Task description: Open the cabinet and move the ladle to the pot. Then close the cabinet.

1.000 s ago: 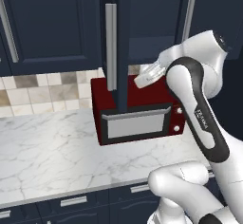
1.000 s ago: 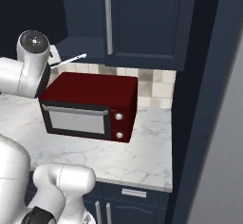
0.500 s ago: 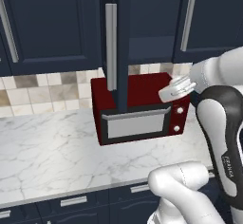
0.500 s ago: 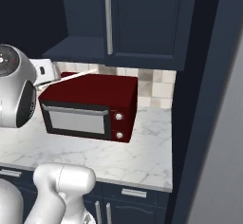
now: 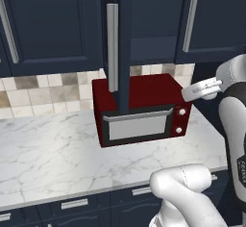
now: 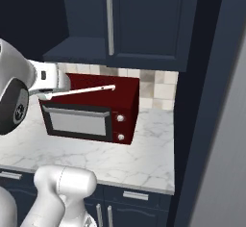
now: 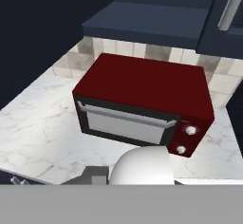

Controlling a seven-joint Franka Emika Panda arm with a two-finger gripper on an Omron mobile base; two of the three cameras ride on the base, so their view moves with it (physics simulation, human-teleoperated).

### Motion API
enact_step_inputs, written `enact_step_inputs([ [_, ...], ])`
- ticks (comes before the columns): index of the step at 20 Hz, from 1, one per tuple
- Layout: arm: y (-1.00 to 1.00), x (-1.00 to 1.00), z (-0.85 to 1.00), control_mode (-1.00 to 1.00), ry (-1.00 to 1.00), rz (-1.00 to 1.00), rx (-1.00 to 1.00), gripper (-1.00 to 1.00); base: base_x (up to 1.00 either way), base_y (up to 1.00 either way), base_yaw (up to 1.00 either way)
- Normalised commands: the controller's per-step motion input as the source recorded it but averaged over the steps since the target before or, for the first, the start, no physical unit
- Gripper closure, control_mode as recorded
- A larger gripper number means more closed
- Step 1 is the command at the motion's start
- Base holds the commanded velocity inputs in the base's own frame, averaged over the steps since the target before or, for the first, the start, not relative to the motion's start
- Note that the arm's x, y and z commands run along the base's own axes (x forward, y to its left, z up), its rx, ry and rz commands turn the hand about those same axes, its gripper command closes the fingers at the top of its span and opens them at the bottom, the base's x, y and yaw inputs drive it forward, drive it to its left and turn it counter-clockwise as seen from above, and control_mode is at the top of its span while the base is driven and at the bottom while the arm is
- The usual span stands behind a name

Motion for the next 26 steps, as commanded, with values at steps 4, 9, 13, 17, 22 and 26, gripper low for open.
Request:
enact_step_inputs([
  [4, 0.00, -0.43, 0.00, -1.00, 0.14, -0.15, 0.00, 1.00, 0.00, 0.00, 0.00],
  [9, 0.00, -0.23, 0.00, 1.00, 0.03, -0.06, 0.00, 1.00, -0.20, 0.00, -0.03],
  [13, 0.00, 0.00, 0.00, 1.00, 0.00, 0.00, 0.00, 1.00, -1.00, -0.01, -0.19],
  [17, 0.00, 0.00, 0.00, 1.00, 0.00, 0.00, 0.00, 1.00, -1.00, 0.00, -0.07],
  [22, 0.00, 0.00, 0.00, 1.00, 0.00, 0.00, 0.00, 1.00, -0.54, 0.04, 0.22],
  [26, 0.00, 0.00, 0.00, 1.00, 0.00, 0.00, 0.00, 1.00, 0.00, 0.00, 0.98],
])
